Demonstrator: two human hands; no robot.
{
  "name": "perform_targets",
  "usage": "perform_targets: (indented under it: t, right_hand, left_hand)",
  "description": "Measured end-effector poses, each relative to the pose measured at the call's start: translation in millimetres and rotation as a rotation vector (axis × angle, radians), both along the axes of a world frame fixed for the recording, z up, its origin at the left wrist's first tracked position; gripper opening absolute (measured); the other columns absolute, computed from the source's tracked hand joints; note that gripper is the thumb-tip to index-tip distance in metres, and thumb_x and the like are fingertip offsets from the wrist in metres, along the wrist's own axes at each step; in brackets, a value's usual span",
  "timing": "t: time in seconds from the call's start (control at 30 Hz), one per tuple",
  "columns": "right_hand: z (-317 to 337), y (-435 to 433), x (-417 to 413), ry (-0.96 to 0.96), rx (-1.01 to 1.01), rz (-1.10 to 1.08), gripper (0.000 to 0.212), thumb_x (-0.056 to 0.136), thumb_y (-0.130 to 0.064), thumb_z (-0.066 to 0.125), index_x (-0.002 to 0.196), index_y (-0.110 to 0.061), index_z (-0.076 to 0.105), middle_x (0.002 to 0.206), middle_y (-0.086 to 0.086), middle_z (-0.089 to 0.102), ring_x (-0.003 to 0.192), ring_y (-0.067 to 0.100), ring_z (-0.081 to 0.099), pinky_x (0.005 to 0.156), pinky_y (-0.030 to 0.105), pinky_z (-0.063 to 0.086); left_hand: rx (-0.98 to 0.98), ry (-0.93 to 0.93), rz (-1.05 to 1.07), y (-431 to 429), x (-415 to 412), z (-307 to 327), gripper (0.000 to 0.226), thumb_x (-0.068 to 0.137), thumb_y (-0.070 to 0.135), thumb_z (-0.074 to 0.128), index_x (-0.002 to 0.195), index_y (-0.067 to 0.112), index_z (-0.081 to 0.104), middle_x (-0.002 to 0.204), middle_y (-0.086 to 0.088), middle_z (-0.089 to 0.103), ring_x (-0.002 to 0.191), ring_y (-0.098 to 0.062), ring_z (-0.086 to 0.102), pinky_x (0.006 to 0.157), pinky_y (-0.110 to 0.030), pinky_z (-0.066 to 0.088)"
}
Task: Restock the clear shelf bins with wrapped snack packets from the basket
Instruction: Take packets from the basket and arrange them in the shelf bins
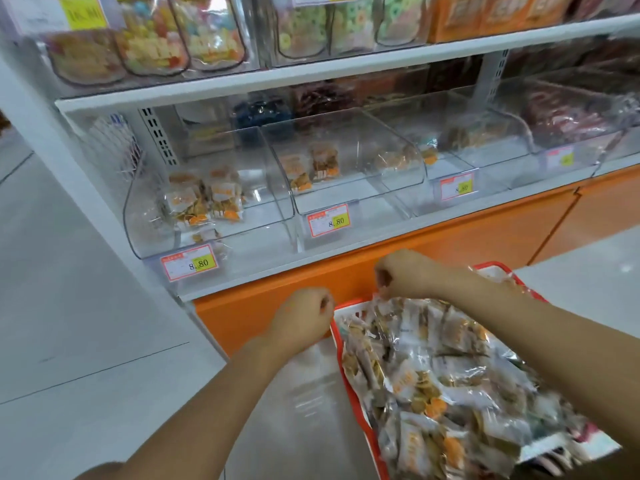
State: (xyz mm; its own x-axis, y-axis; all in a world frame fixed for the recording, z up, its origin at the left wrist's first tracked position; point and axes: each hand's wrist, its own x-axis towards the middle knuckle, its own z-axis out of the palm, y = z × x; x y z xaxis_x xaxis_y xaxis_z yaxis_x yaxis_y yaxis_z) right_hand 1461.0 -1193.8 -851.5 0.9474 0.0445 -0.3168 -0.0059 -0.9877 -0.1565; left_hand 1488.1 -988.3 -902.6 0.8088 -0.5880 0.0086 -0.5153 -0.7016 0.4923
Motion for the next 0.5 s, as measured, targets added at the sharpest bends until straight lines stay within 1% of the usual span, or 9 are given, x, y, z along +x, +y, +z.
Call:
perform_targets:
  t: [0.03, 0.1, 0.17, 0.2, 0.27, 0.33, 0.37, 0.43, 0.5]
  right_hand:
    - [-6.2, -5.7, -7.2, 0.058, -0.035, -0.002, 0.029, 0.082, -0.029, 0.071, 0.108, -0.019, 0.063, 0.111, 0.001, 0.066, 0.101, 0.02, 0.059, 0.08, 0.029, 0.046]
    - [-13.5, -13.5, -20.6, 0.195, -0.014, -0.025, 0.062, 0.081, -0.028, 0.074, 0.136, -0.02, 0.047, 0.134, 0.002, 0.053, 0.12, 0.023, 0.051, 0.094, 0.032, 0.043]
    - [-18.6, -19.0, -30.4, 0.264, 0.01, -0.092, 0.083, 0.076, -0.024, 0.079, 0.145, -0.018, 0.033, 0.145, 0.004, 0.041, 0.128, 0.027, 0.044, 0.1, 0.038, 0.043]
    - [-23.8, -21.0, -33.5, 0.257, -0.001, -0.118, 0.087, 0.073, -0.022, 0.081, 0.145, -0.017, 0.031, 0.146, 0.005, 0.038, 0.128, 0.028, 0.043, 0.099, 0.039, 0.044]
    - [-33.5, -23.8, -37.1, 0.222, -0.09, -0.132, 0.092, 0.07, -0.024, 0.083, 0.144, -0.014, 0.03, 0.145, 0.008, 0.034, 0.131, 0.03, 0.04, 0.101, 0.04, 0.042]
    - [-42.9, -25.0, -39.0, 0.217, -0.187, -0.116, 0.097, 0.069, -0.033, 0.082, 0.146, -0.013, 0.027, 0.148, 0.012, 0.03, 0.137, 0.033, 0.029, 0.109, 0.044, 0.033]
    - [-46.1, -25.0, -39.9, 0.228, -0.226, -0.091, 0.098, 0.069, -0.039, 0.082, 0.146, -0.013, 0.028, 0.15, 0.012, 0.028, 0.139, 0.034, 0.023, 0.113, 0.046, 0.028]
    - [-47.2, -25.4, -43.1, 0.201, -0.246, -0.035, 0.096, 0.071, -0.044, 0.079, 0.147, -0.013, 0.029, 0.151, 0.011, 0.027, 0.141, 0.034, 0.018, 0.117, 0.047, 0.019]
    - [-44.4, -27.8, -45.7, 0.152, -0.172, -0.055, 0.095, 0.073, -0.042, 0.078, 0.146, -0.013, 0.027, 0.148, 0.009, 0.029, 0.14, 0.031, 0.019, 0.115, 0.043, 0.019]
  left_hand:
    - [0.091, 0.105, -0.046, -5.4, -6.1, -11.3, 0.028, 0.096, 0.017, 0.044, 0.115, 0.012, 0.064, 0.117, -0.006, 0.066, 0.103, -0.02, 0.061, 0.083, -0.028, 0.047]
    - [0.231, 0.262, -0.103, -12.6, -17.2, -30.5, 0.038, 0.097, 0.016, 0.042, 0.133, 0.012, 0.054, 0.132, -0.008, 0.058, 0.116, -0.023, 0.056, 0.094, -0.03, 0.046]
    - [0.286, 0.385, -0.119, -17.3, -26.2, -42.5, 0.041, 0.097, 0.015, 0.043, 0.137, 0.011, 0.049, 0.138, -0.01, 0.053, 0.122, -0.026, 0.052, 0.099, -0.031, 0.044]
    - [0.298, 0.425, -0.13, -19.5, -29.2, -45.9, 0.039, 0.098, 0.015, 0.042, 0.135, 0.009, 0.05, 0.136, -0.013, 0.053, 0.12, -0.027, 0.052, 0.097, -0.032, 0.044]
    - [0.282, 0.462, -0.137, -23.2, -33.5, -47.5, 0.036, 0.099, 0.012, 0.039, 0.13, 0.005, 0.054, 0.13, -0.018, 0.057, 0.106, -0.027, 0.056, 0.09, -0.036, 0.046]
    - [0.217, 0.492, -0.111, -24.1, -34.6, -45.2, 0.038, 0.099, 0.008, 0.037, 0.134, 0.006, 0.052, 0.124, -0.013, 0.058, 0.099, -0.02, 0.05, 0.084, -0.031, 0.042]
    - [0.196, 0.5, -0.099, -24.1, -33.9, -44.0, 0.04, 0.098, 0.006, 0.036, 0.136, 0.008, 0.05, 0.124, -0.01, 0.056, 0.104, -0.02, 0.051, 0.086, -0.027, 0.039]
    - [0.18, 0.494, -0.089, -24.9, -30.3, -42.7, 0.042, 0.098, 0.006, 0.036, 0.139, 0.008, 0.047, 0.139, -0.009, 0.05, 0.124, -0.022, 0.048, 0.096, -0.026, 0.038]
    - [0.153, 0.504, -0.082, -27.7, -28.5, -39.9, 0.042, 0.098, 0.009, 0.04, 0.14, 0.009, 0.045, 0.144, -0.008, 0.046, 0.129, -0.022, 0.046, 0.102, -0.028, 0.038]
